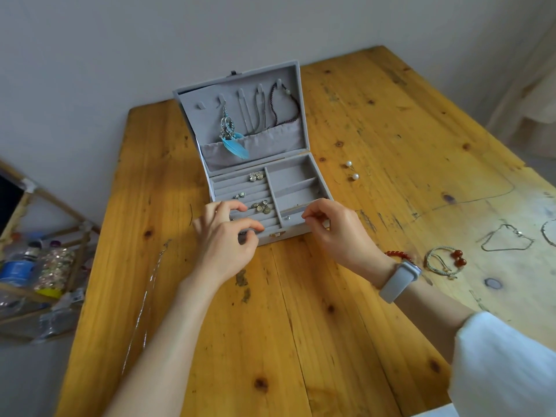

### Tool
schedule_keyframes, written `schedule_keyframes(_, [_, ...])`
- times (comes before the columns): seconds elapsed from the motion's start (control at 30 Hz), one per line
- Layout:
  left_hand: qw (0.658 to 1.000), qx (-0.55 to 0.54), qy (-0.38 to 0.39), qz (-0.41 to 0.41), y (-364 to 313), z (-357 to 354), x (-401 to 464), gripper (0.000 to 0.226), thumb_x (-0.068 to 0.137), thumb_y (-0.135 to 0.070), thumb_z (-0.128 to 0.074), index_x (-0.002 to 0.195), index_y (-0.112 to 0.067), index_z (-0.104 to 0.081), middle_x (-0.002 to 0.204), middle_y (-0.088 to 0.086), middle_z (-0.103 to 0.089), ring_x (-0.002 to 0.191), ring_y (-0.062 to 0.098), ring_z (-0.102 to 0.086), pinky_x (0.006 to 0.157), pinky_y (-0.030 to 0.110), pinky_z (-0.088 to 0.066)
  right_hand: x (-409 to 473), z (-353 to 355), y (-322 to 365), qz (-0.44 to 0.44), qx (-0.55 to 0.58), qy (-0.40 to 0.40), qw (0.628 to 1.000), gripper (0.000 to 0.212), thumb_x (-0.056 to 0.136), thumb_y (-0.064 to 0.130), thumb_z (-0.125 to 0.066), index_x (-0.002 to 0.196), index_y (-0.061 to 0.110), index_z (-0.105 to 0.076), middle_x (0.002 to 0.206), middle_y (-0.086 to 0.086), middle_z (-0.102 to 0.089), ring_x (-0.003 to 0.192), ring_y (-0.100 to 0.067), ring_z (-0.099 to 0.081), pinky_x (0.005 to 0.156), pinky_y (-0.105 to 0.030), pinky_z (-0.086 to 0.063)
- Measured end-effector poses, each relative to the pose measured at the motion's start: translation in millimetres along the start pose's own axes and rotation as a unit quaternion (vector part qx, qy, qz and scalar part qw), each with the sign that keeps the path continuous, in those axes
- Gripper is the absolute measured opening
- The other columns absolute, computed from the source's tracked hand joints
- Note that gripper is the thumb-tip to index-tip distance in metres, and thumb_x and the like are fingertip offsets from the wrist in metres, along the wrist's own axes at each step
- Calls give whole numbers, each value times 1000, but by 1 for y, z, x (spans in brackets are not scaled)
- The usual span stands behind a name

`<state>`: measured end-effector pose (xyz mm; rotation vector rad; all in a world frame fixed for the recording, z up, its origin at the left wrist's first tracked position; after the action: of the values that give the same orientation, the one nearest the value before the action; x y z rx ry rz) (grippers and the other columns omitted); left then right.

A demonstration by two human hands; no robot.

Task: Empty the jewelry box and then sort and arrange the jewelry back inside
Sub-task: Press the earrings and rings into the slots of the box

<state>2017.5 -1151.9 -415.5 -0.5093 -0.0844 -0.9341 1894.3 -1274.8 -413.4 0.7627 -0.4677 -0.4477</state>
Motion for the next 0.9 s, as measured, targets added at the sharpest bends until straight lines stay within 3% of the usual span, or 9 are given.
schedule_keyframes(0.23, [997,-34,-67,1,2,6,-10,35,77,-37,-40,84,-28,-73,104,-4,-57,109,13,-35,83,32,-21,8,-3,9,-12,27,-5,1000,11,88,9,-56,98,7,-62,88,6,-57,83,-9,-53,73,-21,-43])
schedule_keyframes(0.37, [992,-9,-114,48,13,15,-27,42,77,-38,-40,100,-21,-70,112,0,-60,115,22,-44,89,42,-30,27,-22,22,0,22,68,997,11,87,8,-56,91,7,-66,83,5,-57,80,-8,-51,74,-17,-42])
schedule_keyframes(0.47, [994,55,-73,65,18,5,-34,56,82,-45,-32,124,-18,-57,136,-2,-50,135,26,-27,101,51,-23,41,-40,32,31,-29,119,992,14,86,9,-58,94,6,-69,82,3,-51,87,-15,-45,78,-24,-36])
schedule_keyframes(0.57, [992,61,-41,102,24,-6,-39,68,84,-54,-18,139,-18,-39,148,-9,-31,142,24,-5,108,53,-10,50,-53,28,19,-98,148,984,15,86,14,-57,91,14,-71,94,-7,-58,95,-24,-49,81,-36,-40])
schedule_keyframes(0.7, [990,55,-50,124,25,-12,-43,68,86,-51,-16,140,-16,-36,151,-8,-24,143,25,-2,109,53,-10,51,-64,22,0,-149,201,968,18,88,14,-53,79,21,-67,81,3,-55,92,-22,-46,77,-33,-27])
schedule_keyframes(0.9, [988,66,-65,123,26,-14,-44,63,88,-46,-21,137,-13,-42,150,-2,-29,142,29,-9,108,55,-15,54,-62,22,-11,-165,176,970,19,87,12,-52,84,18,-70,78,10,-53,92,-18,-46,75,-32,-21])
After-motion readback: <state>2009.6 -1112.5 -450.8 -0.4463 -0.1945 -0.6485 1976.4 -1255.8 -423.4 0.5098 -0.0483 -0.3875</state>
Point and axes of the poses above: each hand's wrist, its own x-axis towards the middle knuckle, its own z-axis out of the back of the hand, y = z × x, the point moved 9 cm from there along x, towards the middle knuckle
